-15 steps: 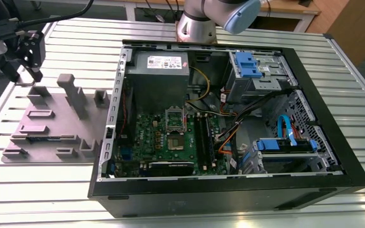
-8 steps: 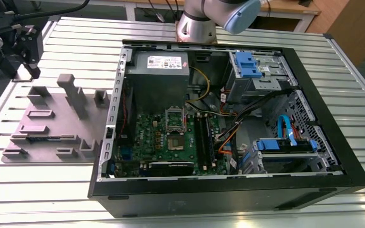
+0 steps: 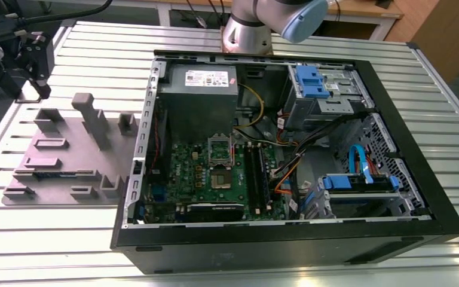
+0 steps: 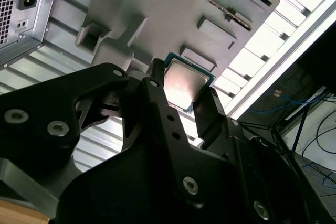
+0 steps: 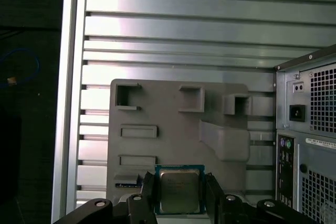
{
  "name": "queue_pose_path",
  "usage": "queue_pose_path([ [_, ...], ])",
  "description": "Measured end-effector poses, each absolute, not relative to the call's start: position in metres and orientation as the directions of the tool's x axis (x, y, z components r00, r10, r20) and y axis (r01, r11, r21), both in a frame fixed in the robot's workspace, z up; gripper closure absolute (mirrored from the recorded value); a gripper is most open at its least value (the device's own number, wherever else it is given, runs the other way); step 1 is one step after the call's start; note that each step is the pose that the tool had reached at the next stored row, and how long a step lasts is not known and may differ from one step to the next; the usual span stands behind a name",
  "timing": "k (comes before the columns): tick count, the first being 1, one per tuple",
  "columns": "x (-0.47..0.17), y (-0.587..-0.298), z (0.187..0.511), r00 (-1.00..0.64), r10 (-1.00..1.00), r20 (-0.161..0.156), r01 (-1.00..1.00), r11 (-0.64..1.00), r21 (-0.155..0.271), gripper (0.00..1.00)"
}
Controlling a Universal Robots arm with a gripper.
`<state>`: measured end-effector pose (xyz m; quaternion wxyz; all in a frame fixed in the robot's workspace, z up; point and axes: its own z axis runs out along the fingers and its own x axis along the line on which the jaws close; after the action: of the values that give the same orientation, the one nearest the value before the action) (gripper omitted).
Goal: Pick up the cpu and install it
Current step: 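Pick up the cpu and move it towards the insertion slot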
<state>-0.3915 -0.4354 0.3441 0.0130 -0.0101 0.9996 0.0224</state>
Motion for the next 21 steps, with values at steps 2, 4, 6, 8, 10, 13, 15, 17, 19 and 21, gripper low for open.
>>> queue_pose_path([
  [2, -0.390, -0.435, 0.344, -0.999, -0.020, -0.027, -0.021, 0.999, 0.045, 0.53],
  [4, -0.387, -0.435, 0.344, -0.999, -0.020, -0.027, -0.021, 0.999, 0.045, 0.53],
  [6, -0.385, -0.435, 0.344, -0.999, -0.019, -0.027, -0.021, 0.999, 0.045, 0.53],
  [8, -0.382, -0.435, 0.344, -0.999, -0.019, -0.027, -0.021, 0.999, 0.045, 0.53],
  [10, -0.379, -0.435, 0.344, -0.999, -0.019, -0.027, -0.021, 0.999, 0.045, 0.53],
  [13, -0.375, -0.435, 0.344, -0.999, -0.020, -0.027, -0.021, 0.999, 0.045, 0.53],
  [15, -0.373, -0.435, 0.344, -0.999, -0.020, -0.027, -0.021, 0.999, 0.045, 0.53],
  [17, -0.370, -0.435, 0.344, -0.999, -0.020, -0.027, -0.021, 0.999, 0.045, 0.53],
  [19, -0.367, -0.435, 0.344, -0.999, -0.020, -0.027, -0.021, 0.999, 0.045, 0.53],
  [21, -0.364, -0.435, 0.344, -0.999, -0.020, -0.027, -0.021, 0.999, 0.045, 0.53],
])
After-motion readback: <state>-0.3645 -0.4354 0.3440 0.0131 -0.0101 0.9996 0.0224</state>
